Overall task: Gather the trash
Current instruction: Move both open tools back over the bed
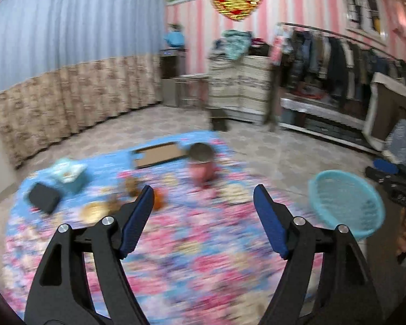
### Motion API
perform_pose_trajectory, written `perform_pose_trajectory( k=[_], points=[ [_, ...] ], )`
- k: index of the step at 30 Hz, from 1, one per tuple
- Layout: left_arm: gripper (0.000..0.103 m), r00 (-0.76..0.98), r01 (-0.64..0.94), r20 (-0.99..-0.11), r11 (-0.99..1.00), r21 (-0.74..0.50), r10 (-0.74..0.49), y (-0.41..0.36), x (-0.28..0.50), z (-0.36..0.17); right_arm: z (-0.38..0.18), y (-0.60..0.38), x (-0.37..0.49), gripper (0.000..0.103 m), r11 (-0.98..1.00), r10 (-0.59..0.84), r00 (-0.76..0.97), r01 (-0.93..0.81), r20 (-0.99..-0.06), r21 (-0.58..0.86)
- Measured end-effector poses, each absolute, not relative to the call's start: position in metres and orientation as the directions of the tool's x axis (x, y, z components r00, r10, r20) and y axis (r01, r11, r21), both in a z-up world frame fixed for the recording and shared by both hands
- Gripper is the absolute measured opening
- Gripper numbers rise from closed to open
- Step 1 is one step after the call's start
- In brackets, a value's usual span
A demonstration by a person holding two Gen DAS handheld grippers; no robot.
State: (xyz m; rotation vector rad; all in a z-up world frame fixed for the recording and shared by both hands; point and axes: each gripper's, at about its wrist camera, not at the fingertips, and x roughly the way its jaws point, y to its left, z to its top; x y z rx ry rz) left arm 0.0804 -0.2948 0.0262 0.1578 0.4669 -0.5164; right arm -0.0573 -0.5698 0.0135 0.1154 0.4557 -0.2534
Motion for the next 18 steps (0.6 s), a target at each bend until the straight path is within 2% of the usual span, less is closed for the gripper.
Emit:
perform_pose_trajectory(
  k=[7,18],
  points=[
    [0.077,0.833,0.304,-0.501,0.951,0.06,-0.235,-0.183,0.102,-0.01,-0.002,-0.484,-0.021,0.063,0.991,-0.079,0.881,0.122,-0.466,0.062],
    [0.077,0.813,0.192,-0.559,0.981,-0.01,-0.165,-0.113,0.118,-0.063,-0.015,-0.393,0.02,0.065,0.996,0.054,0.874,-0.013,-0.483,0.087]
  ],
)
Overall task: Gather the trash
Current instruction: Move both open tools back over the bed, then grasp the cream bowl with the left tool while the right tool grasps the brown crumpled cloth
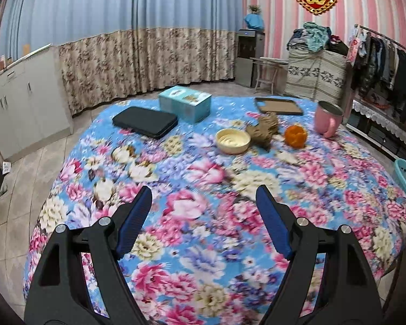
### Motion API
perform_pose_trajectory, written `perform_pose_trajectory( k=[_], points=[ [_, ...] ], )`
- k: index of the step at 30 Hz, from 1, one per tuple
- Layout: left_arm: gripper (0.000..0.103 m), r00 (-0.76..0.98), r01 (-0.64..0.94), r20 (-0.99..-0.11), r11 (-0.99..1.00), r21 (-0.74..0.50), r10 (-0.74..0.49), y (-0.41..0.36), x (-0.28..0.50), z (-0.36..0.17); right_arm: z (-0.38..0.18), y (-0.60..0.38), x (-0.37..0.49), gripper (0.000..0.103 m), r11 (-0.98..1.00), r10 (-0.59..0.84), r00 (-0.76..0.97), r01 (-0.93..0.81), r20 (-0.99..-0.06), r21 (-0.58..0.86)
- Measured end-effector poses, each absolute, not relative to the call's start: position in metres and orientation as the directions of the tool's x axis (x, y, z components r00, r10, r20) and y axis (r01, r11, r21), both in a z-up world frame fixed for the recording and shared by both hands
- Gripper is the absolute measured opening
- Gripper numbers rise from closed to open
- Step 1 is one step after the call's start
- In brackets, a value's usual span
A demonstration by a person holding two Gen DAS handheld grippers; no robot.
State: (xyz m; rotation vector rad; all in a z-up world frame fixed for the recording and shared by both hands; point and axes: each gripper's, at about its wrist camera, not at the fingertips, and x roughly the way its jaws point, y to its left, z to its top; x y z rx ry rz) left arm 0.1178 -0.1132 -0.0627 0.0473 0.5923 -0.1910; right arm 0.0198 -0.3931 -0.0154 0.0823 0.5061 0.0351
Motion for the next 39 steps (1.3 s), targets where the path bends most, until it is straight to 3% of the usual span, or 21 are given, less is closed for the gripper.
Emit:
perform_pose_trajectory(
  k=[25,39],
  points=[
    [0.077,0.824,0.175,-0.547,0.984,-0.004,-0.149,-0.129,0.148,-0.064,-0.03,-0.35,0.062,0.065,0.992,0.111,0.85,-0.065,-0.516,0.107],
    [0.077,0.815,0.111,-0.574,0.994,0.023,-0.078,-0.104,0.203,-0.081,-0.045,-0.3,0.161,0.065,0.978,0.185,0.819,-0.1,-0.544,0.182]
  ],
)
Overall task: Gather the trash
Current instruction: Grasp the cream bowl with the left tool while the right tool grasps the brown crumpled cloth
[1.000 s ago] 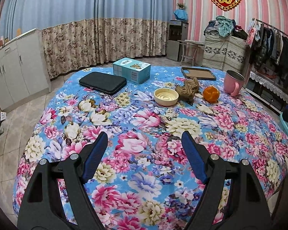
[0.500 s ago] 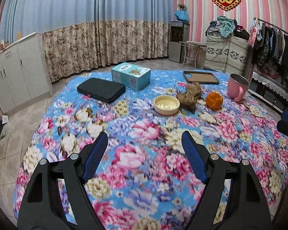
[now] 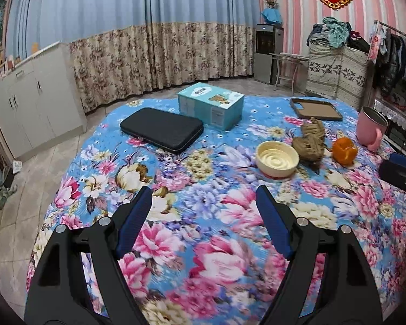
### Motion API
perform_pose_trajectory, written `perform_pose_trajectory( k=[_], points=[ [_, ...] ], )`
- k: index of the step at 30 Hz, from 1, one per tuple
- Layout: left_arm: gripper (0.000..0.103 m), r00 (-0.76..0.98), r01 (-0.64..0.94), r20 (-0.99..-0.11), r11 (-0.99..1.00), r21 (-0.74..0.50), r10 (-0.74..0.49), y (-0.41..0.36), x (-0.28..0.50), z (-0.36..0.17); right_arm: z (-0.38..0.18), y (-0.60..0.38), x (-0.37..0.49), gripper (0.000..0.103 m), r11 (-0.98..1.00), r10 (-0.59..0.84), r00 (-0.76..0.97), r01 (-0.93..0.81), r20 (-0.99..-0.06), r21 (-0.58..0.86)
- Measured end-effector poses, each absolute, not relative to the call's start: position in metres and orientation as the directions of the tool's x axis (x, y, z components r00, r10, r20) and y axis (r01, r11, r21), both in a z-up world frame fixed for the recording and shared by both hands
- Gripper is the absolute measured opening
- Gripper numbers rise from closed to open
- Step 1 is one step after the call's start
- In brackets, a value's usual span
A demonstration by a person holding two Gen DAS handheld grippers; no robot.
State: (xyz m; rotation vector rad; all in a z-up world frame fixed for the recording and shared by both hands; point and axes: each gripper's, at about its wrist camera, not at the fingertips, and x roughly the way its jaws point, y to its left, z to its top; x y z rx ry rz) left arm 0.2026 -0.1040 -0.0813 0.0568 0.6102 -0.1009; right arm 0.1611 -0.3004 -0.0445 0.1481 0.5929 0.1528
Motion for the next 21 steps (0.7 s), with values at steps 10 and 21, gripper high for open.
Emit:
perform_pose_trajectory(
  k=[10,21],
  points=[
    [0.077,0.816,0.12,-0.568,0.993,-0.016,-0.108,-0.087,0.239,-0.069,-0.072,-0.273,0.244,0.064,0.974,0.199,0.754,-0.085,-0.626,0.208],
    [0.077,0.794,0.173,-0.586,0.984,-0.034,-0.16,-0.107,0.258,-0.073,-0.09,-0.273,0.279,0.037,0.969,0.225,0.697,-0.087,-0.681,0.231]
  ],
)
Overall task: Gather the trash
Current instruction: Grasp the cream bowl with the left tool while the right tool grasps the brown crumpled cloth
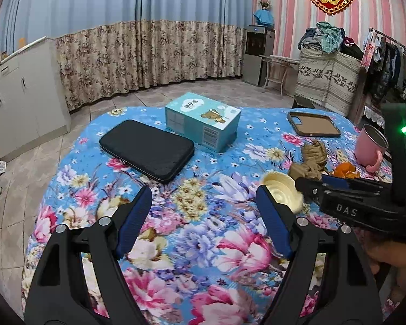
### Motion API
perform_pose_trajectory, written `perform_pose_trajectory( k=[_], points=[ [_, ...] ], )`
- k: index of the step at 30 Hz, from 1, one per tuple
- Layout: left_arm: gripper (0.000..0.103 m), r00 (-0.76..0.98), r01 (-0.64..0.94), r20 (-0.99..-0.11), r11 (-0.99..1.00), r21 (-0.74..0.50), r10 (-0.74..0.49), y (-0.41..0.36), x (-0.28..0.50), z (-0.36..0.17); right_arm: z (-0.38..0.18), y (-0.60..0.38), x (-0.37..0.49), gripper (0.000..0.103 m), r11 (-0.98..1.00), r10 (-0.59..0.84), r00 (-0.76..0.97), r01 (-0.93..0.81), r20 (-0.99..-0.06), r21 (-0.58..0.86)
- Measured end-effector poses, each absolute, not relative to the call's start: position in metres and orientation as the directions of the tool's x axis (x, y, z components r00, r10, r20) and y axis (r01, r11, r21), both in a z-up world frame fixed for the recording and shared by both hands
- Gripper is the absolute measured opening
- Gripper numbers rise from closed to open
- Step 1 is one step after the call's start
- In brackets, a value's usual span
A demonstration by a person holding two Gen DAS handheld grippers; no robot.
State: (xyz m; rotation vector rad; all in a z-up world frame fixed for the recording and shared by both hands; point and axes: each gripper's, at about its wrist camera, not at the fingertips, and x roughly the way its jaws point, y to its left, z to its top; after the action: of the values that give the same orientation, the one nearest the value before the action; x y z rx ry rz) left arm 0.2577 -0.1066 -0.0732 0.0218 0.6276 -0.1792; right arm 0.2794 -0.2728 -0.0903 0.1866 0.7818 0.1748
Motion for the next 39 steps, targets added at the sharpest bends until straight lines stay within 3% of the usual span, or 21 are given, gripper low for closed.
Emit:
perform_pose_trajectory(
  k=[8,14,23,24,26,39],
  points=[
    [0.077,0.765,0.225,-0.614,0.974,-0.024,-0.192,-0.138,0.255,-0.08,-0.051,-0.301,0.226,0.037,0.985,0.161,0.805,-0.098,-0.57,0.14],
    [0.081,0.724,0.259,-0.654,0.965,-0.037,-0.219,-0.171,0.26,-0.091,-0.043,-0.348,0.21,0.037,0.989,0.115,0.822,-0.045,-0.557,0.139],
    [0.081,0.654,0.242,-0.739,0.97,0.006,-0.159,-0.201,0.285,-0.114,-0.045,-0.377,0.206,0.037,0.988,0.106,0.82,-0.025,-0.563,0.149],
    [0.08,0.65,0.242,-0.743,0.97,0.004,-0.159,-0.199,0.287,-0.115,-0.046,-0.377,0.204,0.037,0.988,0.106,0.82,-0.025,-0.563,0.15],
    [0.061,0.641,0.248,-0.749,0.969,-0.004,-0.167,-0.199,0.287,-0.117,-0.046,-0.378,0.202,0.037,0.988,0.11,0.82,-0.026,-0.562,0.155],
    [0.061,0.744,0.25,-0.64,0.968,0.004,-0.19,-0.172,0.201,-0.061,-0.027,-0.357,0.132,0.037,0.988,0.145,0.835,-0.095,-0.532,0.12]
  ],
)
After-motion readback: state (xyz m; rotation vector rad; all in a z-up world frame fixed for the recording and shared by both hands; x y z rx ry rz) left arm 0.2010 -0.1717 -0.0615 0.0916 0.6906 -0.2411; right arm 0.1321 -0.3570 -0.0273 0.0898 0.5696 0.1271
